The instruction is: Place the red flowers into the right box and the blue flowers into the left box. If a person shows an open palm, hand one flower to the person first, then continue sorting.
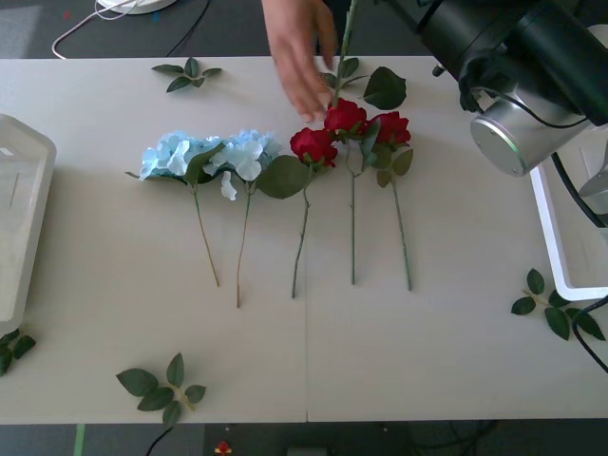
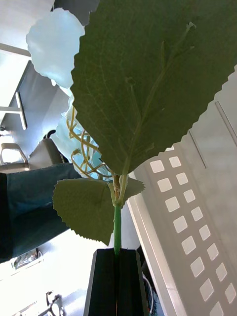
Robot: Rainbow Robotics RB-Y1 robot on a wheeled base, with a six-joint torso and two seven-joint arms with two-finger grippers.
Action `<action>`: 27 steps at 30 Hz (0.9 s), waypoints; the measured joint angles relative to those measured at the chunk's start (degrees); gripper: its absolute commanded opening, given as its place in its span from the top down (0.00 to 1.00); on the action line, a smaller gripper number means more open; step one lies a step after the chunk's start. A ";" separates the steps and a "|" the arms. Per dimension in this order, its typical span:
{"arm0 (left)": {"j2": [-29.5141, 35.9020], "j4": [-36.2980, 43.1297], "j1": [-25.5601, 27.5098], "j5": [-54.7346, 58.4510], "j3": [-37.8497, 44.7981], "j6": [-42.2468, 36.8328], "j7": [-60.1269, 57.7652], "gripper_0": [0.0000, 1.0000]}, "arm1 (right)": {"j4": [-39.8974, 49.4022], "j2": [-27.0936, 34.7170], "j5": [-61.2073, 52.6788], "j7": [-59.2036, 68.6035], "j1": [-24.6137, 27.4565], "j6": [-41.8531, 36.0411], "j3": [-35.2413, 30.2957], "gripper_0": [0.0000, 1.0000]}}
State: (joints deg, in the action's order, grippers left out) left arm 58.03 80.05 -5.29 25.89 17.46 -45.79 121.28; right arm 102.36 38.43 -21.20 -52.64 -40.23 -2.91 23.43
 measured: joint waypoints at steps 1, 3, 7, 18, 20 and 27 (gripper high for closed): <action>0.00 0.00 0.00 0.00 0.00 0.00 0.00 1.00 | 0.00 0.00 0.03 0.00 -0.13 0.19 0.13 1.00; 0.00 0.00 0.00 0.00 0.00 0.00 0.00 1.00 | 0.00 -0.01 0.37 0.00 -0.21 0.80 0.23 1.00; 0.00 0.00 0.00 0.00 0.00 0.01 0.00 1.00 | 0.00 -0.03 1.29 0.00 -0.22 1.55 0.30 1.00; 0.00 0.00 0.00 0.00 0.00 0.01 0.00 1.00 | 0.00 -0.43 2.07 0.00 -0.22 1.82 0.43 0.00; 0.00 0.00 0.00 0.00 0.00 0.01 0.00 1.00 | -0.01 -0.52 2.07 0.00 -0.22 1.82 0.43 0.00; 0.00 0.00 0.00 0.00 0.00 0.01 0.00 1.00 | -0.11 -0.53 2.07 0.00 -0.22 1.82 0.44 0.00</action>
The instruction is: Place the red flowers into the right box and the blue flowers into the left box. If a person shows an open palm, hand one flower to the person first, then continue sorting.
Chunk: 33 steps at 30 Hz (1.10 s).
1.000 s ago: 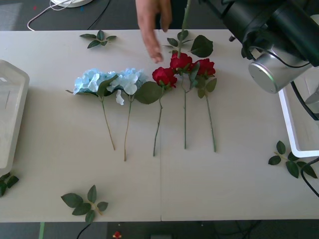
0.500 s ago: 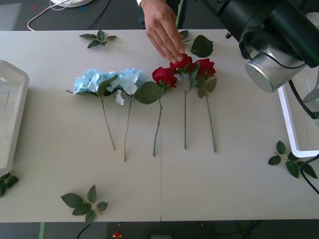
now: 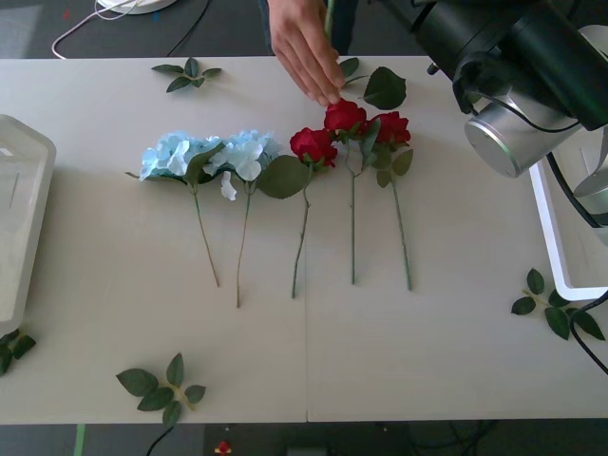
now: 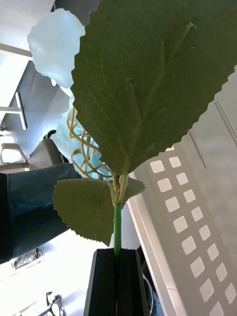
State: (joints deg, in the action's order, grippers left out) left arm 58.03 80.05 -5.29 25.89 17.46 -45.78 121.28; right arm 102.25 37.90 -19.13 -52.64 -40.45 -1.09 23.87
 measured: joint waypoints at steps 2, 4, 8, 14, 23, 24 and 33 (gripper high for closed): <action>0.00 0.00 0.00 0.00 0.00 0.00 0.00 1.00 | -0.04 0.00 0.00 0.00 0.00 0.00 0.00 0.00; 0.00 0.00 0.00 0.00 0.00 0.00 0.00 1.00 | -0.07 0.00 0.00 0.00 0.00 0.00 0.00 0.00; 0.00 0.00 0.00 0.00 0.00 0.00 0.00 1.00 | -0.10 0.00 -0.12 0.01 0.00 -0.28 0.13 0.00; 0.00 0.00 0.00 0.00 0.00 0.00 0.00 1.00 | 2.87 0.45 -3.64 0.06 1.07 -13.13 0.24 0.00; 0.00 -0.02 0.00 0.00 0.00 0.04 0.00 0.65 | 12.14 5.09 -12.22 0.13 9.57 -42.54 -3.44 0.00; 0.00 -0.02 0.00 0.00 0.00 0.05 0.00 0.59 | 12.11 5.53 -13.16 0.19 10.07 -47.02 -3.73 0.00; 0.00 -0.02 0.00 0.01 0.00 0.07 0.00 0.12 | 5.23 6.31 -13.53 7.12 10.59 -63.63 -3.03 0.00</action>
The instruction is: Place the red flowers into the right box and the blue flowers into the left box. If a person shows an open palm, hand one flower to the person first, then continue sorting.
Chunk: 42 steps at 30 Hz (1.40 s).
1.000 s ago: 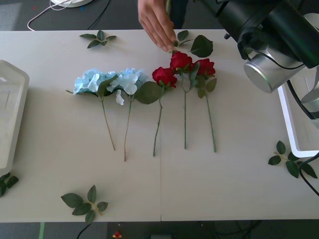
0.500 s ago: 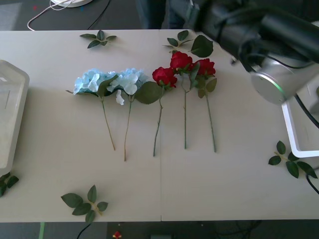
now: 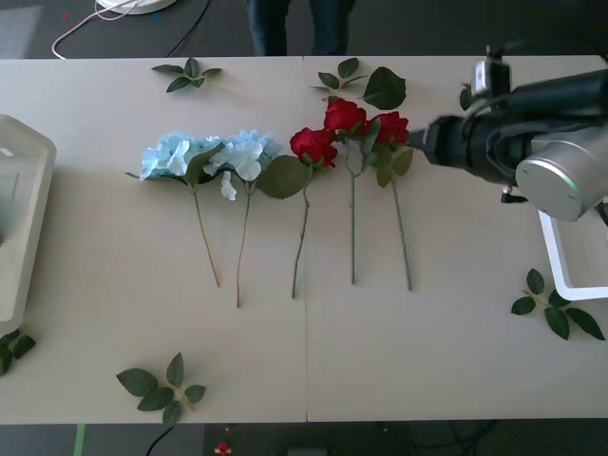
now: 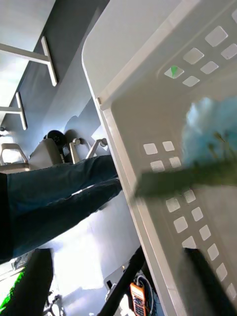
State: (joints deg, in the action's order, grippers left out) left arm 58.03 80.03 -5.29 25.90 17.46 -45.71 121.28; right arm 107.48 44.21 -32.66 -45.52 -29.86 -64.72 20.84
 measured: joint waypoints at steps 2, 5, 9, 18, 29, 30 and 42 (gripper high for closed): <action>0.00 0.00 0.00 0.00 0.00 0.00 0.00 0.08 | -3.56 -0.07 0.60 0.00 -0.73 -0.04 1.57 0.00; 0.00 -0.01 0.00 0.00 0.00 0.01 0.00 0.05 | -9.20 -0.40 2.54 0.00 -2.96 0.09 5.04 0.00; 0.00 -0.03 0.00 0.01 0.00 0.02 0.00 0.05 | -17.75 -2.53 3.72 0.00 -7.08 1.38 9.19 0.00; -0.39 -0.07 0.04 0.02 -0.15 0.02 0.00 0.05 | -36.22 -10.07 6.08 0.00 -15.24 9.40 15.27 0.00; -0.58 4.25 -3.09 9.22 -0.38 -15.91 -0.27 0.04 | -55.36 -20.23 6.58 0.00 -23.08 17.06 18.69 0.00; -0.56 4.93 -4.34 11.42 -0.38 -18.93 -0.96 0.05 | -56.83 -20.96 6.59 0.00 -23.65 17.82 19.06 0.00; 0.00 17.86 -16.61 20.64 -10.79 -35.43 -44.46 0.00 | -68.94 -25.78 7.62 -0.01 -28.91 22.49 20.94 1.00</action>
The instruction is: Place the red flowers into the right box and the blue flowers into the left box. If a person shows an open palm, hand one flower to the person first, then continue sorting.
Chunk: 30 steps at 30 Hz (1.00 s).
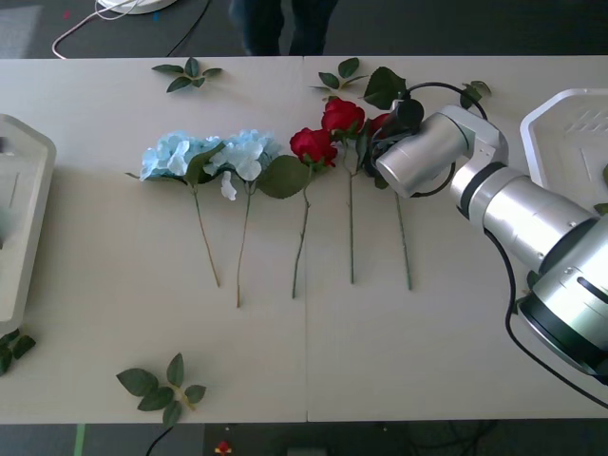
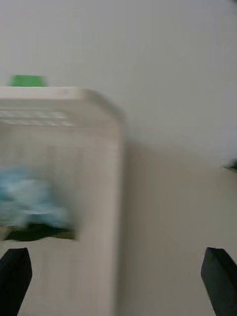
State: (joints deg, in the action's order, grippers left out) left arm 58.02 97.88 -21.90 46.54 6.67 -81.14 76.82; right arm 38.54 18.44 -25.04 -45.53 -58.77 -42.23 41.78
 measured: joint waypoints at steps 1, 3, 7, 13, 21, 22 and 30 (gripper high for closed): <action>0.19 1.10 -0.82 -0.16 -2.92 -0.05 -1.59 0.00 | -0.42 -0.11 0.12 0.00 -0.18 0.23 0.12 1.00; 0.39 3.28 -2.35 -0.70 -8.66 -0.15 -6.07 0.00 | -0.74 -0.16 0.42 0.00 -0.35 0.70 0.27 1.00; 0.22 7.20 -3.86 -2.35 -17.29 -0.19 -21.68 0.00 | -0.79 -0.17 0.58 0.00 -0.37 0.83 0.55 1.00; -2.39 9.44 -5.11 -7.26 -26.47 1.25 -32.61 0.00 | -0.79 -0.20 0.59 -0.01 -0.41 0.96 0.84 1.00; -9.19 4.44 -14.12 -13.21 -40.50 4.74 -36.35 0.00 | 0.50 0.19 0.50 -0.10 -0.39 0.35 0.84 1.00; -10.37 2.47 -15.35 -13.93 -42.08 6.55 -37.85 0.00 | 1.64 0.61 0.46 -0.11 -0.36 -0.51 0.84 1.00; -19.14 -13.19 -21.29 -17.28 -49.39 15.90 -42.90 0.00 | 19.37 9.48 -1.55 -0.12 3.00 -5.26 0.80 1.00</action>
State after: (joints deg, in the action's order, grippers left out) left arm 38.89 84.70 -43.19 29.26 -42.71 -65.24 33.92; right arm 57.91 27.92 -26.59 -45.65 -55.77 -47.49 42.58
